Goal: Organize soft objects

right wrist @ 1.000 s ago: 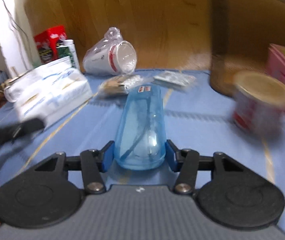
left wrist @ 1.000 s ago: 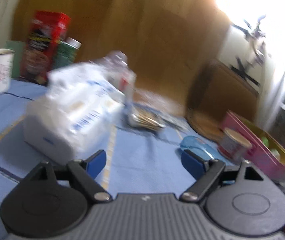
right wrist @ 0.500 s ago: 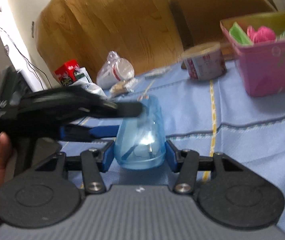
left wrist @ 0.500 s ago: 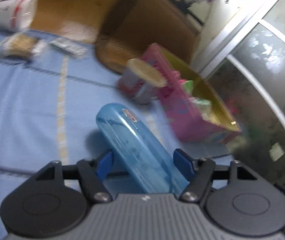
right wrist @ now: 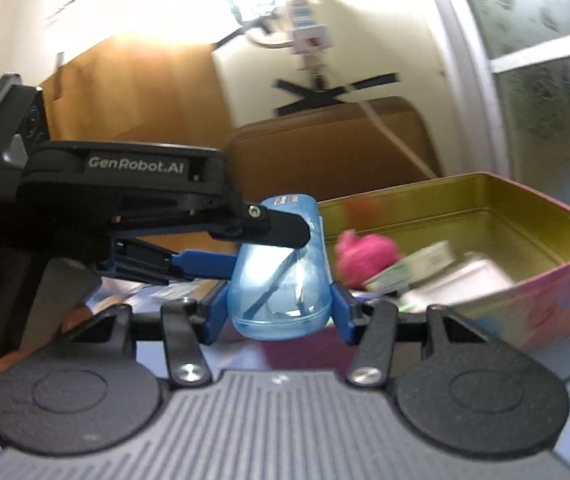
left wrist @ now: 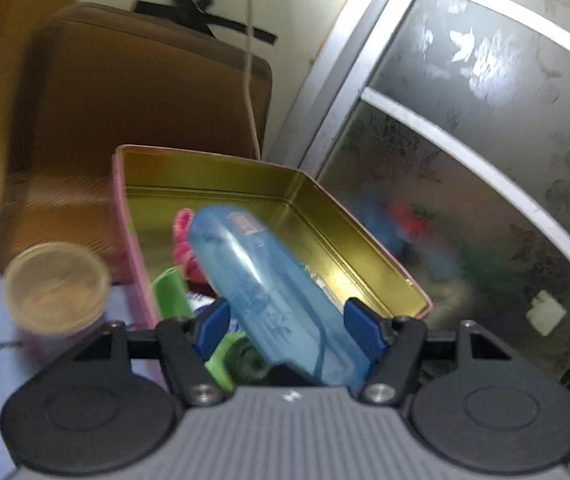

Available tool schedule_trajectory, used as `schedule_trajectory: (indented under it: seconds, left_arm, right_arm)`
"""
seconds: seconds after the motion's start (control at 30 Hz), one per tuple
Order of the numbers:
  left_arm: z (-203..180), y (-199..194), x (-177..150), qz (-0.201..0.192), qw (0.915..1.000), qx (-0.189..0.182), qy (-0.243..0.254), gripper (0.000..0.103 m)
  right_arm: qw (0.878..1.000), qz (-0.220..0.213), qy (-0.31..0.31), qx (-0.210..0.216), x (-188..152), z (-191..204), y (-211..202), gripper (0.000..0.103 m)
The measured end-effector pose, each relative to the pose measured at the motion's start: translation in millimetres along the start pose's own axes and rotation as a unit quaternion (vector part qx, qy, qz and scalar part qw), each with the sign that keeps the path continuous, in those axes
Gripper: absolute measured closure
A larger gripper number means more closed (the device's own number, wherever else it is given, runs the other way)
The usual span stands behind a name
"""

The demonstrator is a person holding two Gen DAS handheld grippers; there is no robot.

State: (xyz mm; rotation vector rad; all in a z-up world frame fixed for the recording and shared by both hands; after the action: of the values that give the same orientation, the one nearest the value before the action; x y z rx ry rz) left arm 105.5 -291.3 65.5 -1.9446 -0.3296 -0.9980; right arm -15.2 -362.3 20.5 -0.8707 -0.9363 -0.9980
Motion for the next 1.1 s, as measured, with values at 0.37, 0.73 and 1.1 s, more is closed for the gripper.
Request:
schedule_trajectory:
  seconds: [0.37, 0.73, 1.1]
  left_arm:
    - [4.6, 7.3, -10.5, -0.026, 0.997, 0.072, 0.005, 0.019]
    - [88.3, -84.8, -58.3, -0.065, 0.993, 0.099, -0.006, 0.018]
    - [256.3, -140.7, -123.0, -0.037, 0.9522, 0.292, -0.083, 0.019]
  right_arm:
    - [0.976, 0.063, -0.074, -0.195, 16.0, -91.1, 60.1, 0.046]
    - [0.991, -0.017, -0.038, -0.127, 4.3, -40.3, 11.2, 0.044]
    - [0.993, 0.061, -0.083, 0.05, -20.4, 90.2, 74.3, 0.044]
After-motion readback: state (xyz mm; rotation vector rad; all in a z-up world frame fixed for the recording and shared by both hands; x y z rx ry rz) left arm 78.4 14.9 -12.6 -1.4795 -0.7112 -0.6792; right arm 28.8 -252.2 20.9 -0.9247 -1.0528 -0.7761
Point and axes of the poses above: each gripper's, at about its wrist camera, not at the fingertips, and y roughly the way its jaws point, z to its left, x to its top, the point moved 3 cm from there along y, roughly the way its jaws point, and after that the axes turned 13 degrees about x, right-handed, at the moved point
